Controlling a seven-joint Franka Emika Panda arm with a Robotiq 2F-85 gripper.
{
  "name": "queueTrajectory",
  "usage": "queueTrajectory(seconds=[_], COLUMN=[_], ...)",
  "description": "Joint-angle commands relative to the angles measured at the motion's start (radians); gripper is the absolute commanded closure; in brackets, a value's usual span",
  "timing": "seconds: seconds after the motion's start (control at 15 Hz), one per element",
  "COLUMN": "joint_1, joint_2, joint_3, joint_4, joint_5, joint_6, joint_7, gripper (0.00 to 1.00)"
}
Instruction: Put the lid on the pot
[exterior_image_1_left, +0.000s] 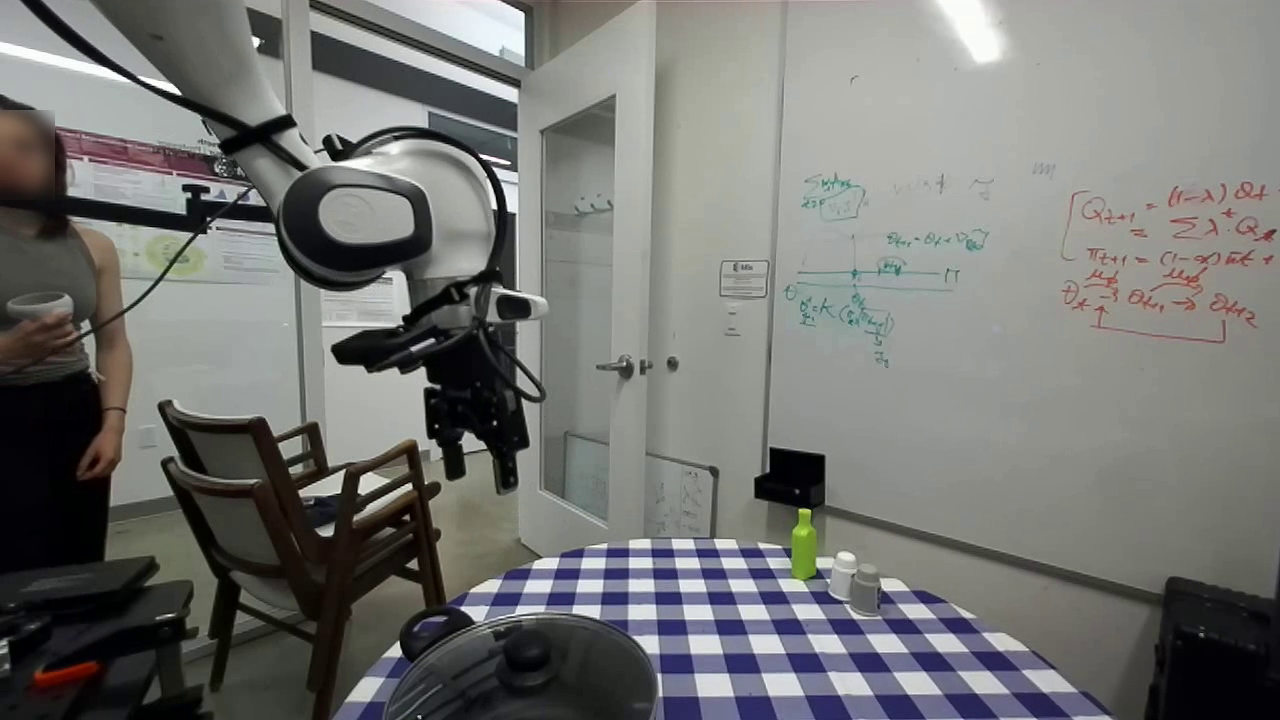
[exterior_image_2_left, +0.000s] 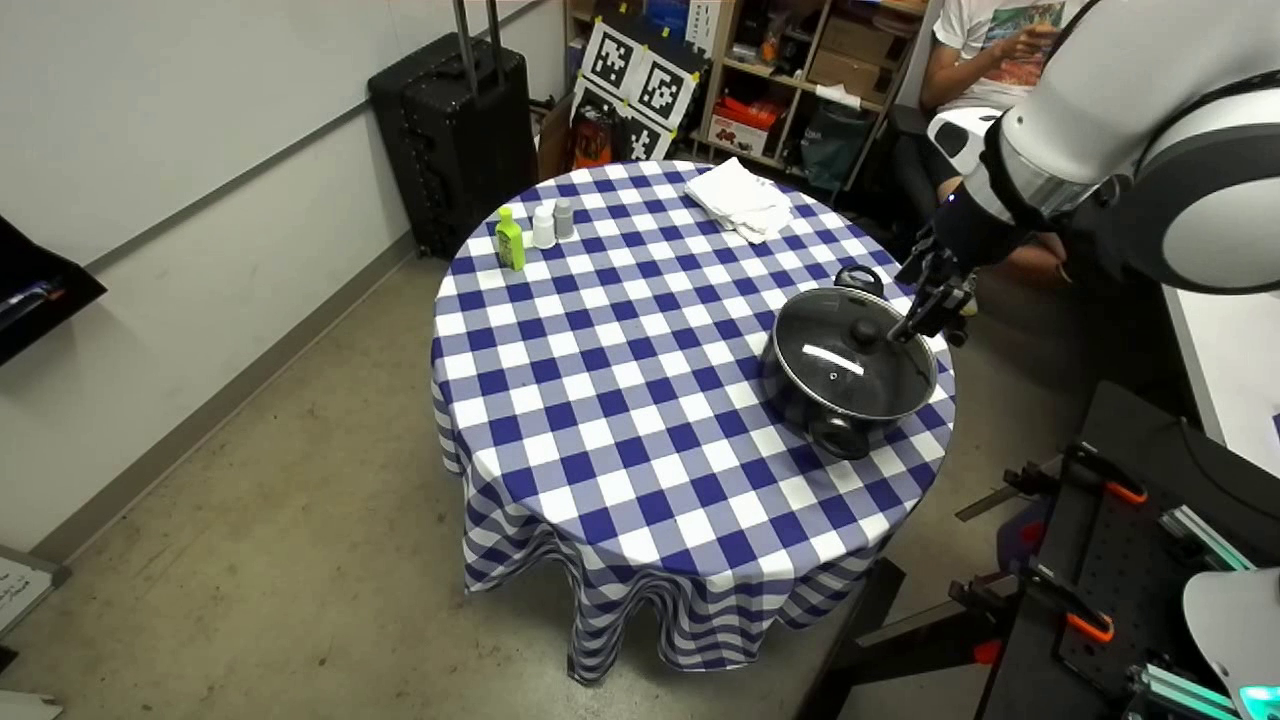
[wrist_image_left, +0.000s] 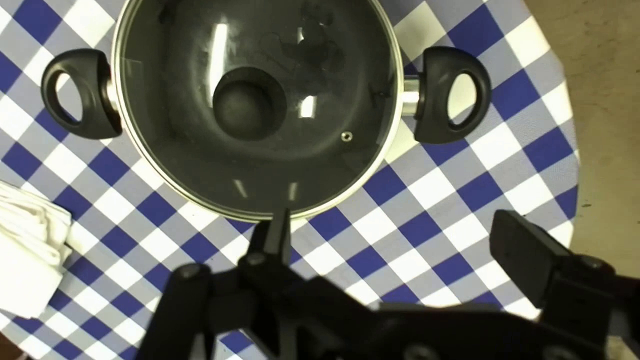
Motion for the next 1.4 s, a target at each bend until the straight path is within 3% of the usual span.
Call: queueTrajectory(seconds=[0.0, 0.33, 0.6, 1.33], joint_1=[0.065, 0.203, 0.273, 0.328], joint_2=[-0.171, -0.335, -0.429, -0.528], joint_3=[0.003, -0.054, -0.093, -0.126], joint_4=[-0.060, -0.083, -0.104, -0.166], joint_5=[0.140, 0.286, 0.307, 0.299], joint_6=[-0.074, -0.211, -0.330, -0.364], joint_7=[-0.170, -0.420, -0.609, -0.987], gripper=[0.00, 0.00, 0.00, 0.00])
